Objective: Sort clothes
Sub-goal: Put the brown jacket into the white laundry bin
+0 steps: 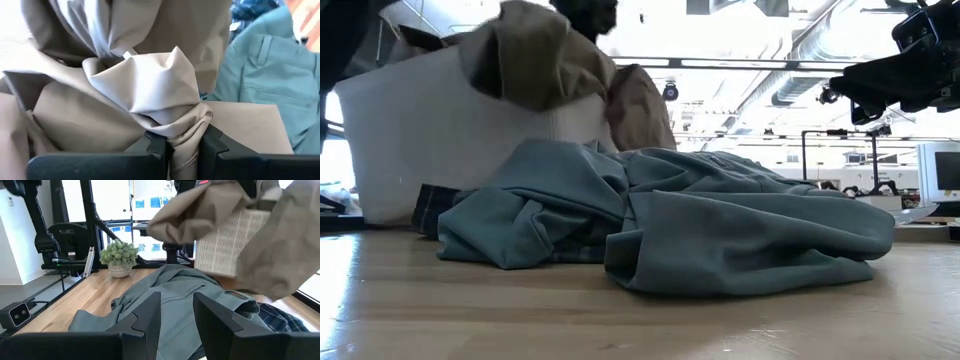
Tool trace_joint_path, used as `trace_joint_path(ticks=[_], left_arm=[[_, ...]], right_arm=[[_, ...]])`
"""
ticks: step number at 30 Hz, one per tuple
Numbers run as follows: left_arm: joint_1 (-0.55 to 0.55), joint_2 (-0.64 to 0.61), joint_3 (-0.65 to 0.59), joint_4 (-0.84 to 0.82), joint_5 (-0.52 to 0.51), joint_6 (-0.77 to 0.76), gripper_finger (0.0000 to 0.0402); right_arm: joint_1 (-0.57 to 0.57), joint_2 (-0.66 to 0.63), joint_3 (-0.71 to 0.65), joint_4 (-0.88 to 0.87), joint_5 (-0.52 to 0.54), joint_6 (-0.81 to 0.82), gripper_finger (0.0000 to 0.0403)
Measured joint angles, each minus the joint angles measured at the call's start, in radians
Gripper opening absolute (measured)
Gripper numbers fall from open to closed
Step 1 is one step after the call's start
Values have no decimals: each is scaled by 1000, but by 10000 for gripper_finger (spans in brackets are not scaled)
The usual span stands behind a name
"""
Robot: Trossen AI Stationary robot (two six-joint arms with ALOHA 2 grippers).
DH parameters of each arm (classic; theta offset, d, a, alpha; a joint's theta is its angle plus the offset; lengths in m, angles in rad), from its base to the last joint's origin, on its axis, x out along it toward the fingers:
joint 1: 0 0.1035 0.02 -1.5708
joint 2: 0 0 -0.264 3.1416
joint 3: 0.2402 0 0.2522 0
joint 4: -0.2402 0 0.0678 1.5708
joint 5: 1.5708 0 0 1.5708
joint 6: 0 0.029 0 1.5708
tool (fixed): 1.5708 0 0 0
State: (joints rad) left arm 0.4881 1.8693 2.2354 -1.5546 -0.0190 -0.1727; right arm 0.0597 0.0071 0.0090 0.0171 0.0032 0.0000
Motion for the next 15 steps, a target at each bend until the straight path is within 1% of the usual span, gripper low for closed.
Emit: trace_joint_path(ticks=[2, 4, 9, 12, 15], left_arm=[[11, -34, 0, -10, -15, -6, 49], [18, -52, 0, -2, -53, -19, 49], [33, -45, 1, 19, -123, -39, 50], [38, -14, 2, 32, -120, -54, 56], [38, 26, 2, 36, -93, -43, 73]], right_arm=[[0, 0, 0, 0, 0, 0, 112], [0, 0, 0, 0, 0, 0, 112], [0, 0, 0, 0, 0, 0, 112], [0, 0, 0, 0, 0, 0, 112], [0, 0, 0, 0, 0, 0, 112]])
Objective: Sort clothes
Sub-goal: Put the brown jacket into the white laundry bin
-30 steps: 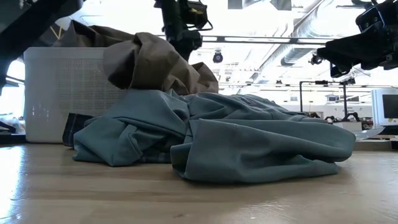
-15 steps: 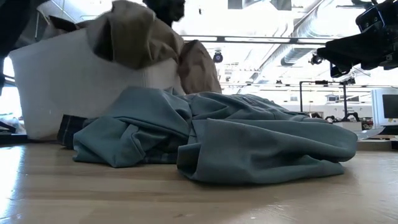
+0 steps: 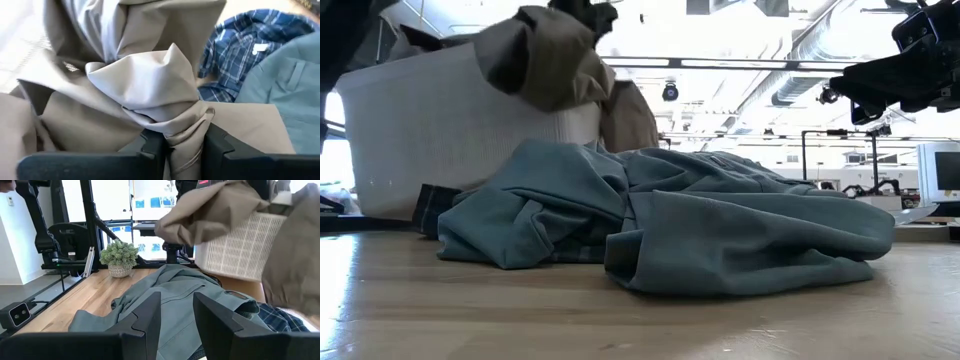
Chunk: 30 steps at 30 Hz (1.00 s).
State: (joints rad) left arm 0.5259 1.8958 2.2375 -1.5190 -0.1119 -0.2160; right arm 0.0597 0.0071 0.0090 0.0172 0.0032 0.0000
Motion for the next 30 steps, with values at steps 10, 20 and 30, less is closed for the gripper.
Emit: trace_joint_path(ticks=[10, 20, 30], left_arm=[[1, 92, 0, -5, 48, 45, 114], [7, 41, 0, -19, 141, 25, 70], [24, 65, 0, -6, 143, 82, 117]], right_arm=[[0, 0, 0, 0, 0, 0, 112], [0, 0, 0, 0, 0, 0, 112], [0, 0, 0, 0, 0, 0, 112]])
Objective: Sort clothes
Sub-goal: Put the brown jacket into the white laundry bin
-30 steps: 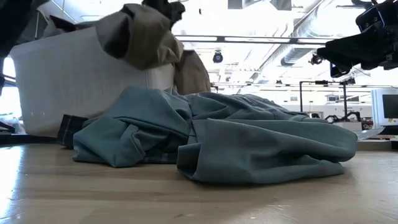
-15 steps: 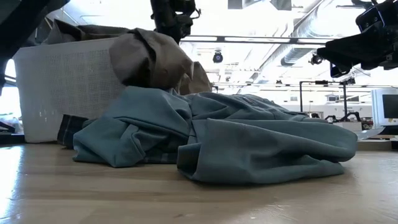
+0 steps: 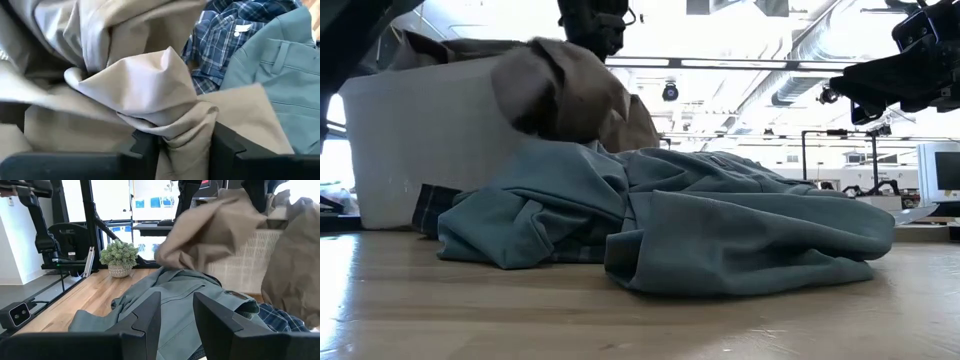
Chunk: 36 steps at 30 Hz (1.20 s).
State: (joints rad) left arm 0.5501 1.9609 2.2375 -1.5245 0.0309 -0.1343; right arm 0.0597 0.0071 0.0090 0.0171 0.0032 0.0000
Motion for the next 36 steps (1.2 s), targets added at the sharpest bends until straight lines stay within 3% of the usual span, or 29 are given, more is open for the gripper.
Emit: trace_joint_path(ticks=[8, 11, 16, 20, 27, 36], left_arm=[[26, -18, 1, -46, 45, -40, 204], [8, -18, -3, -40, 47, -36, 209], [-17, -9, -127, 30, 47, -18, 201], [-22, -9, -204, 21, 32, -18, 171], [-25, -31, -115, -24, 50, -14, 18], [14, -93, 57, -49, 38, -32, 5]], right_arm=[[0, 0, 0, 0, 0, 0, 112], [0, 0, 0, 0, 0, 0, 112], [0, 0, 0, 0, 0, 0, 112], [0, 0, 0, 0, 0, 0, 112], [0, 0, 0, 0, 0, 0, 112], [0, 0, 0, 0, 0, 0, 112]])
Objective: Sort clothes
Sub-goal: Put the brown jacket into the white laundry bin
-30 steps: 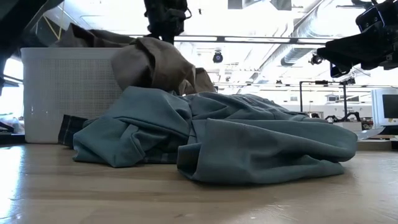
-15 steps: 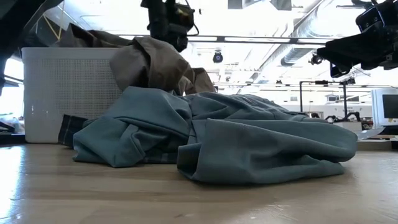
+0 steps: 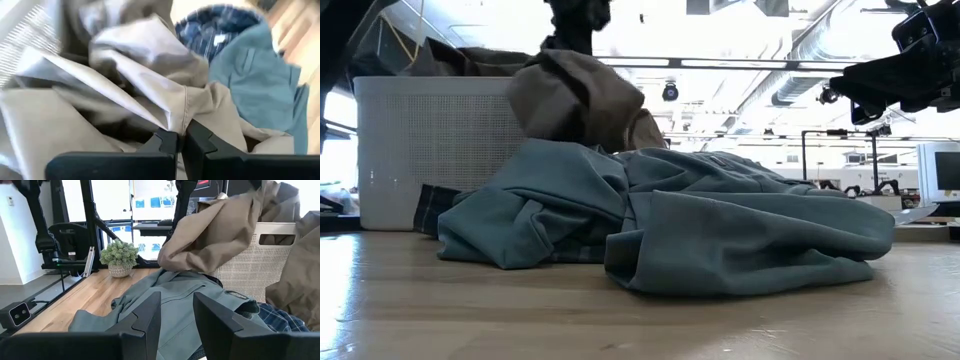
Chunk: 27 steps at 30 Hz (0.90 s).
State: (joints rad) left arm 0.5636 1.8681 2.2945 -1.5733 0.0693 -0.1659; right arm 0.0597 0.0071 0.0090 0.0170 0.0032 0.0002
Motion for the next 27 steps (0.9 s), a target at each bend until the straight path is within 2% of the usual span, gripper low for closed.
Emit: trace_joint_path(ticks=[4, 12, 16, 20, 24, 27], left_arm=[[34, -76, 61, 14, -153, -53, 3], [78, -371, 60, 81, -509, -104, 1], [115, -453, 53, 53, -521, -139, 1], [134, -470, -18, 3, -487, -147, 1], [141, -454, -217, 15, -437, -165, 1], [162, -433, -465, 23, -433, -147, 0]], right_arm=[[0, 0, 0, 0, 0, 0, 112], [0, 0, 0, 0, 0, 0, 112], [0, 0, 0, 0, 0, 0, 112], [0, 0, 0, 0, 0, 0, 112], [0, 0, 0, 0, 0, 0, 112], [0, 0, 0, 0, 0, 0, 112]])
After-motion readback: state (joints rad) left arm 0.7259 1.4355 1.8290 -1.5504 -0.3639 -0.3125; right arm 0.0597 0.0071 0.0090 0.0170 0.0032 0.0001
